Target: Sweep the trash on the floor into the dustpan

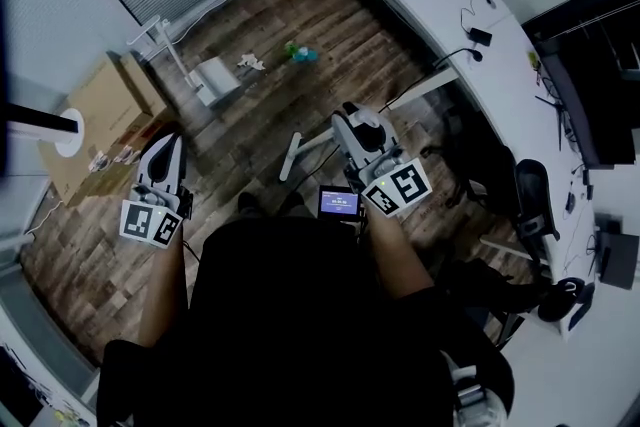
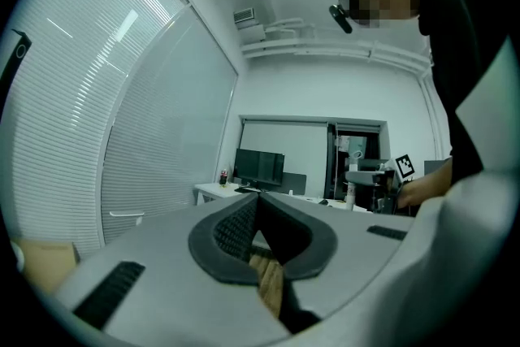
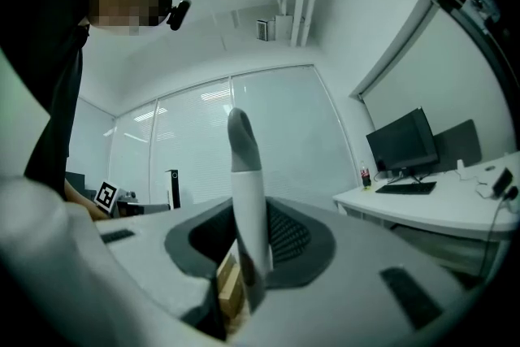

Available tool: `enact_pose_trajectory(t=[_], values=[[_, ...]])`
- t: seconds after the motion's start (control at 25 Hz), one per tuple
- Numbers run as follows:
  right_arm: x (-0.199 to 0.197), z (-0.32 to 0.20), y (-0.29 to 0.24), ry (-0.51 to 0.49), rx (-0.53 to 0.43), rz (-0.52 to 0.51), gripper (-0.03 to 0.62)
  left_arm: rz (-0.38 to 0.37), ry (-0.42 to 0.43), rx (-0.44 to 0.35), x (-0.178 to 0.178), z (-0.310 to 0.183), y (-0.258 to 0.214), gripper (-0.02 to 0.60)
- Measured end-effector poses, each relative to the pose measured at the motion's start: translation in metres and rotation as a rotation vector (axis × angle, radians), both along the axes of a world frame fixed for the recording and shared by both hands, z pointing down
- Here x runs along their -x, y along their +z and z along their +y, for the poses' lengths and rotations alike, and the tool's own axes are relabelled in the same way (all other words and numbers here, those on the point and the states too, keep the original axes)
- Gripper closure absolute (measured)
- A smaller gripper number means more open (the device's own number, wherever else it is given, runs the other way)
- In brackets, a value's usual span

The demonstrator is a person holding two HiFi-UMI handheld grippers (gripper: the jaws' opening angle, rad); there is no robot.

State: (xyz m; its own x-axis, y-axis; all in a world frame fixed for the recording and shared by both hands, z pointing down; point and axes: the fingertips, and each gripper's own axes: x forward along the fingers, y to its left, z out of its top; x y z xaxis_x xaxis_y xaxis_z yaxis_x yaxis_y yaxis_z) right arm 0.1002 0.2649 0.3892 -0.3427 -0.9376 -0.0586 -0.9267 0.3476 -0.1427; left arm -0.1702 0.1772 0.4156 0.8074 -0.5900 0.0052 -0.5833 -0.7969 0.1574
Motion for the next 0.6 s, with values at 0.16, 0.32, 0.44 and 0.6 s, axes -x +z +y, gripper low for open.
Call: enact_pose_trajectory(t=[0.16,0.32,0.44,0.6], values=[[-0.012,0.001,0.0,-0.009,-0.001,-0.027,0.502,-0.004,-0.026,0.004,-0.006,0.003,-0.002,0.588],[-0.029,0.002,0.001,-0.04,-0.016,-0.103,0.502,-0.02,-0.039,0.005,-0.018,0.009,-0.001,0.588],[-0.05,0.0,0.004,-0.034,-0.025,-0.142,0.499,-0.023,-0.051,0.008,-0.031,0.013,-0.002,0.589],[-0.067,-0.006,0.013,-0.045,0.001,-0.121,0.499,-0.034,-0.063,0.007,-0.042,0.016,-0.001,0.588]])
